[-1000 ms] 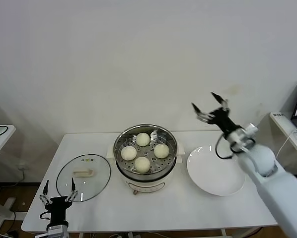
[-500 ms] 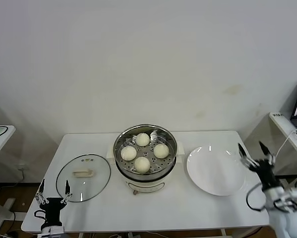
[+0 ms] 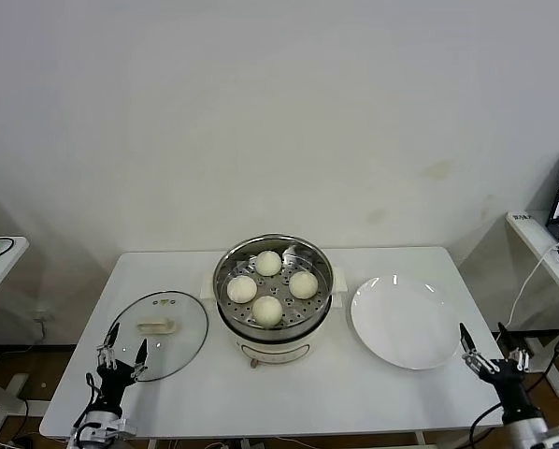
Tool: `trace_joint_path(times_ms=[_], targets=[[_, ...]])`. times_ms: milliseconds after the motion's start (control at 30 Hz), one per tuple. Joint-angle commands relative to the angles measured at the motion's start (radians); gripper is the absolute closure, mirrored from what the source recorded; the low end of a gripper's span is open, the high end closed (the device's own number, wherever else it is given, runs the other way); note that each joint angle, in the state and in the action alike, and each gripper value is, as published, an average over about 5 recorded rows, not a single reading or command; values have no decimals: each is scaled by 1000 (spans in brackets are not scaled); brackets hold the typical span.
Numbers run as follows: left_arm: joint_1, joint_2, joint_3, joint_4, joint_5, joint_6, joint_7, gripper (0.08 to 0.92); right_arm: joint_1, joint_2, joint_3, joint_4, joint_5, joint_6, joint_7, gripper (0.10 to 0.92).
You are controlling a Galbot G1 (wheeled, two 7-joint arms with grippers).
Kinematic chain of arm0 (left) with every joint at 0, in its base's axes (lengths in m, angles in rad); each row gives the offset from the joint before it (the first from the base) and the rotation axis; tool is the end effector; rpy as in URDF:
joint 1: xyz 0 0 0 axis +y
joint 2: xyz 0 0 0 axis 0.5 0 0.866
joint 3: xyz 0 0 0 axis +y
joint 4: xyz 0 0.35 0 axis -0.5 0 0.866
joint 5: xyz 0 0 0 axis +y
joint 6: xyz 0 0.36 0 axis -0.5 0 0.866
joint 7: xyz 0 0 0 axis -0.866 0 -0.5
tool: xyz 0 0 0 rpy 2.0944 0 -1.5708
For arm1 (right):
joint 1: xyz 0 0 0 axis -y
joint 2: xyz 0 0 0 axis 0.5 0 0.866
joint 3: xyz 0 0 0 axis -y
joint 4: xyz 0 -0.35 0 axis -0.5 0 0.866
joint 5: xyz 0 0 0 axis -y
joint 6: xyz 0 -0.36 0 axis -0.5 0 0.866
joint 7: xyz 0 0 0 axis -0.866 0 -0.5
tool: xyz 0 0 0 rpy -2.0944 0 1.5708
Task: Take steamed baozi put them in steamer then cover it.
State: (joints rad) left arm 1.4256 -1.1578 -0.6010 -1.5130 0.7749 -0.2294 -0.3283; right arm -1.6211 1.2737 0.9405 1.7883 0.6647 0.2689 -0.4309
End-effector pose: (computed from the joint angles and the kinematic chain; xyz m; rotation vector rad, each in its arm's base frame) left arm 0.2116 0.1743 -0.4376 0.0023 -2.6102 -1.7229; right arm 0.1512 -0.2158 -0.3582 -0.0850 3.0134 0.2323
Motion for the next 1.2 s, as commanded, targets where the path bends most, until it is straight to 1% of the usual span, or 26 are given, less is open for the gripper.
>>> trace_joint_path(times_ms=[33,300,667,1200], targets=[[-125,83,31,131,155,6,37,177,-67,52,14,53,13,20,-33,203],[-182,102,55,177,166,9,48,177,-84,65,10,73,19,34,-28,203],[-236,97,89,224,189,12,54,177,-97,71,14,93,31,39,-23,203],[-312,95,132,273,202,23,62,177,-88,79,12,80,37,43,-19,203]])
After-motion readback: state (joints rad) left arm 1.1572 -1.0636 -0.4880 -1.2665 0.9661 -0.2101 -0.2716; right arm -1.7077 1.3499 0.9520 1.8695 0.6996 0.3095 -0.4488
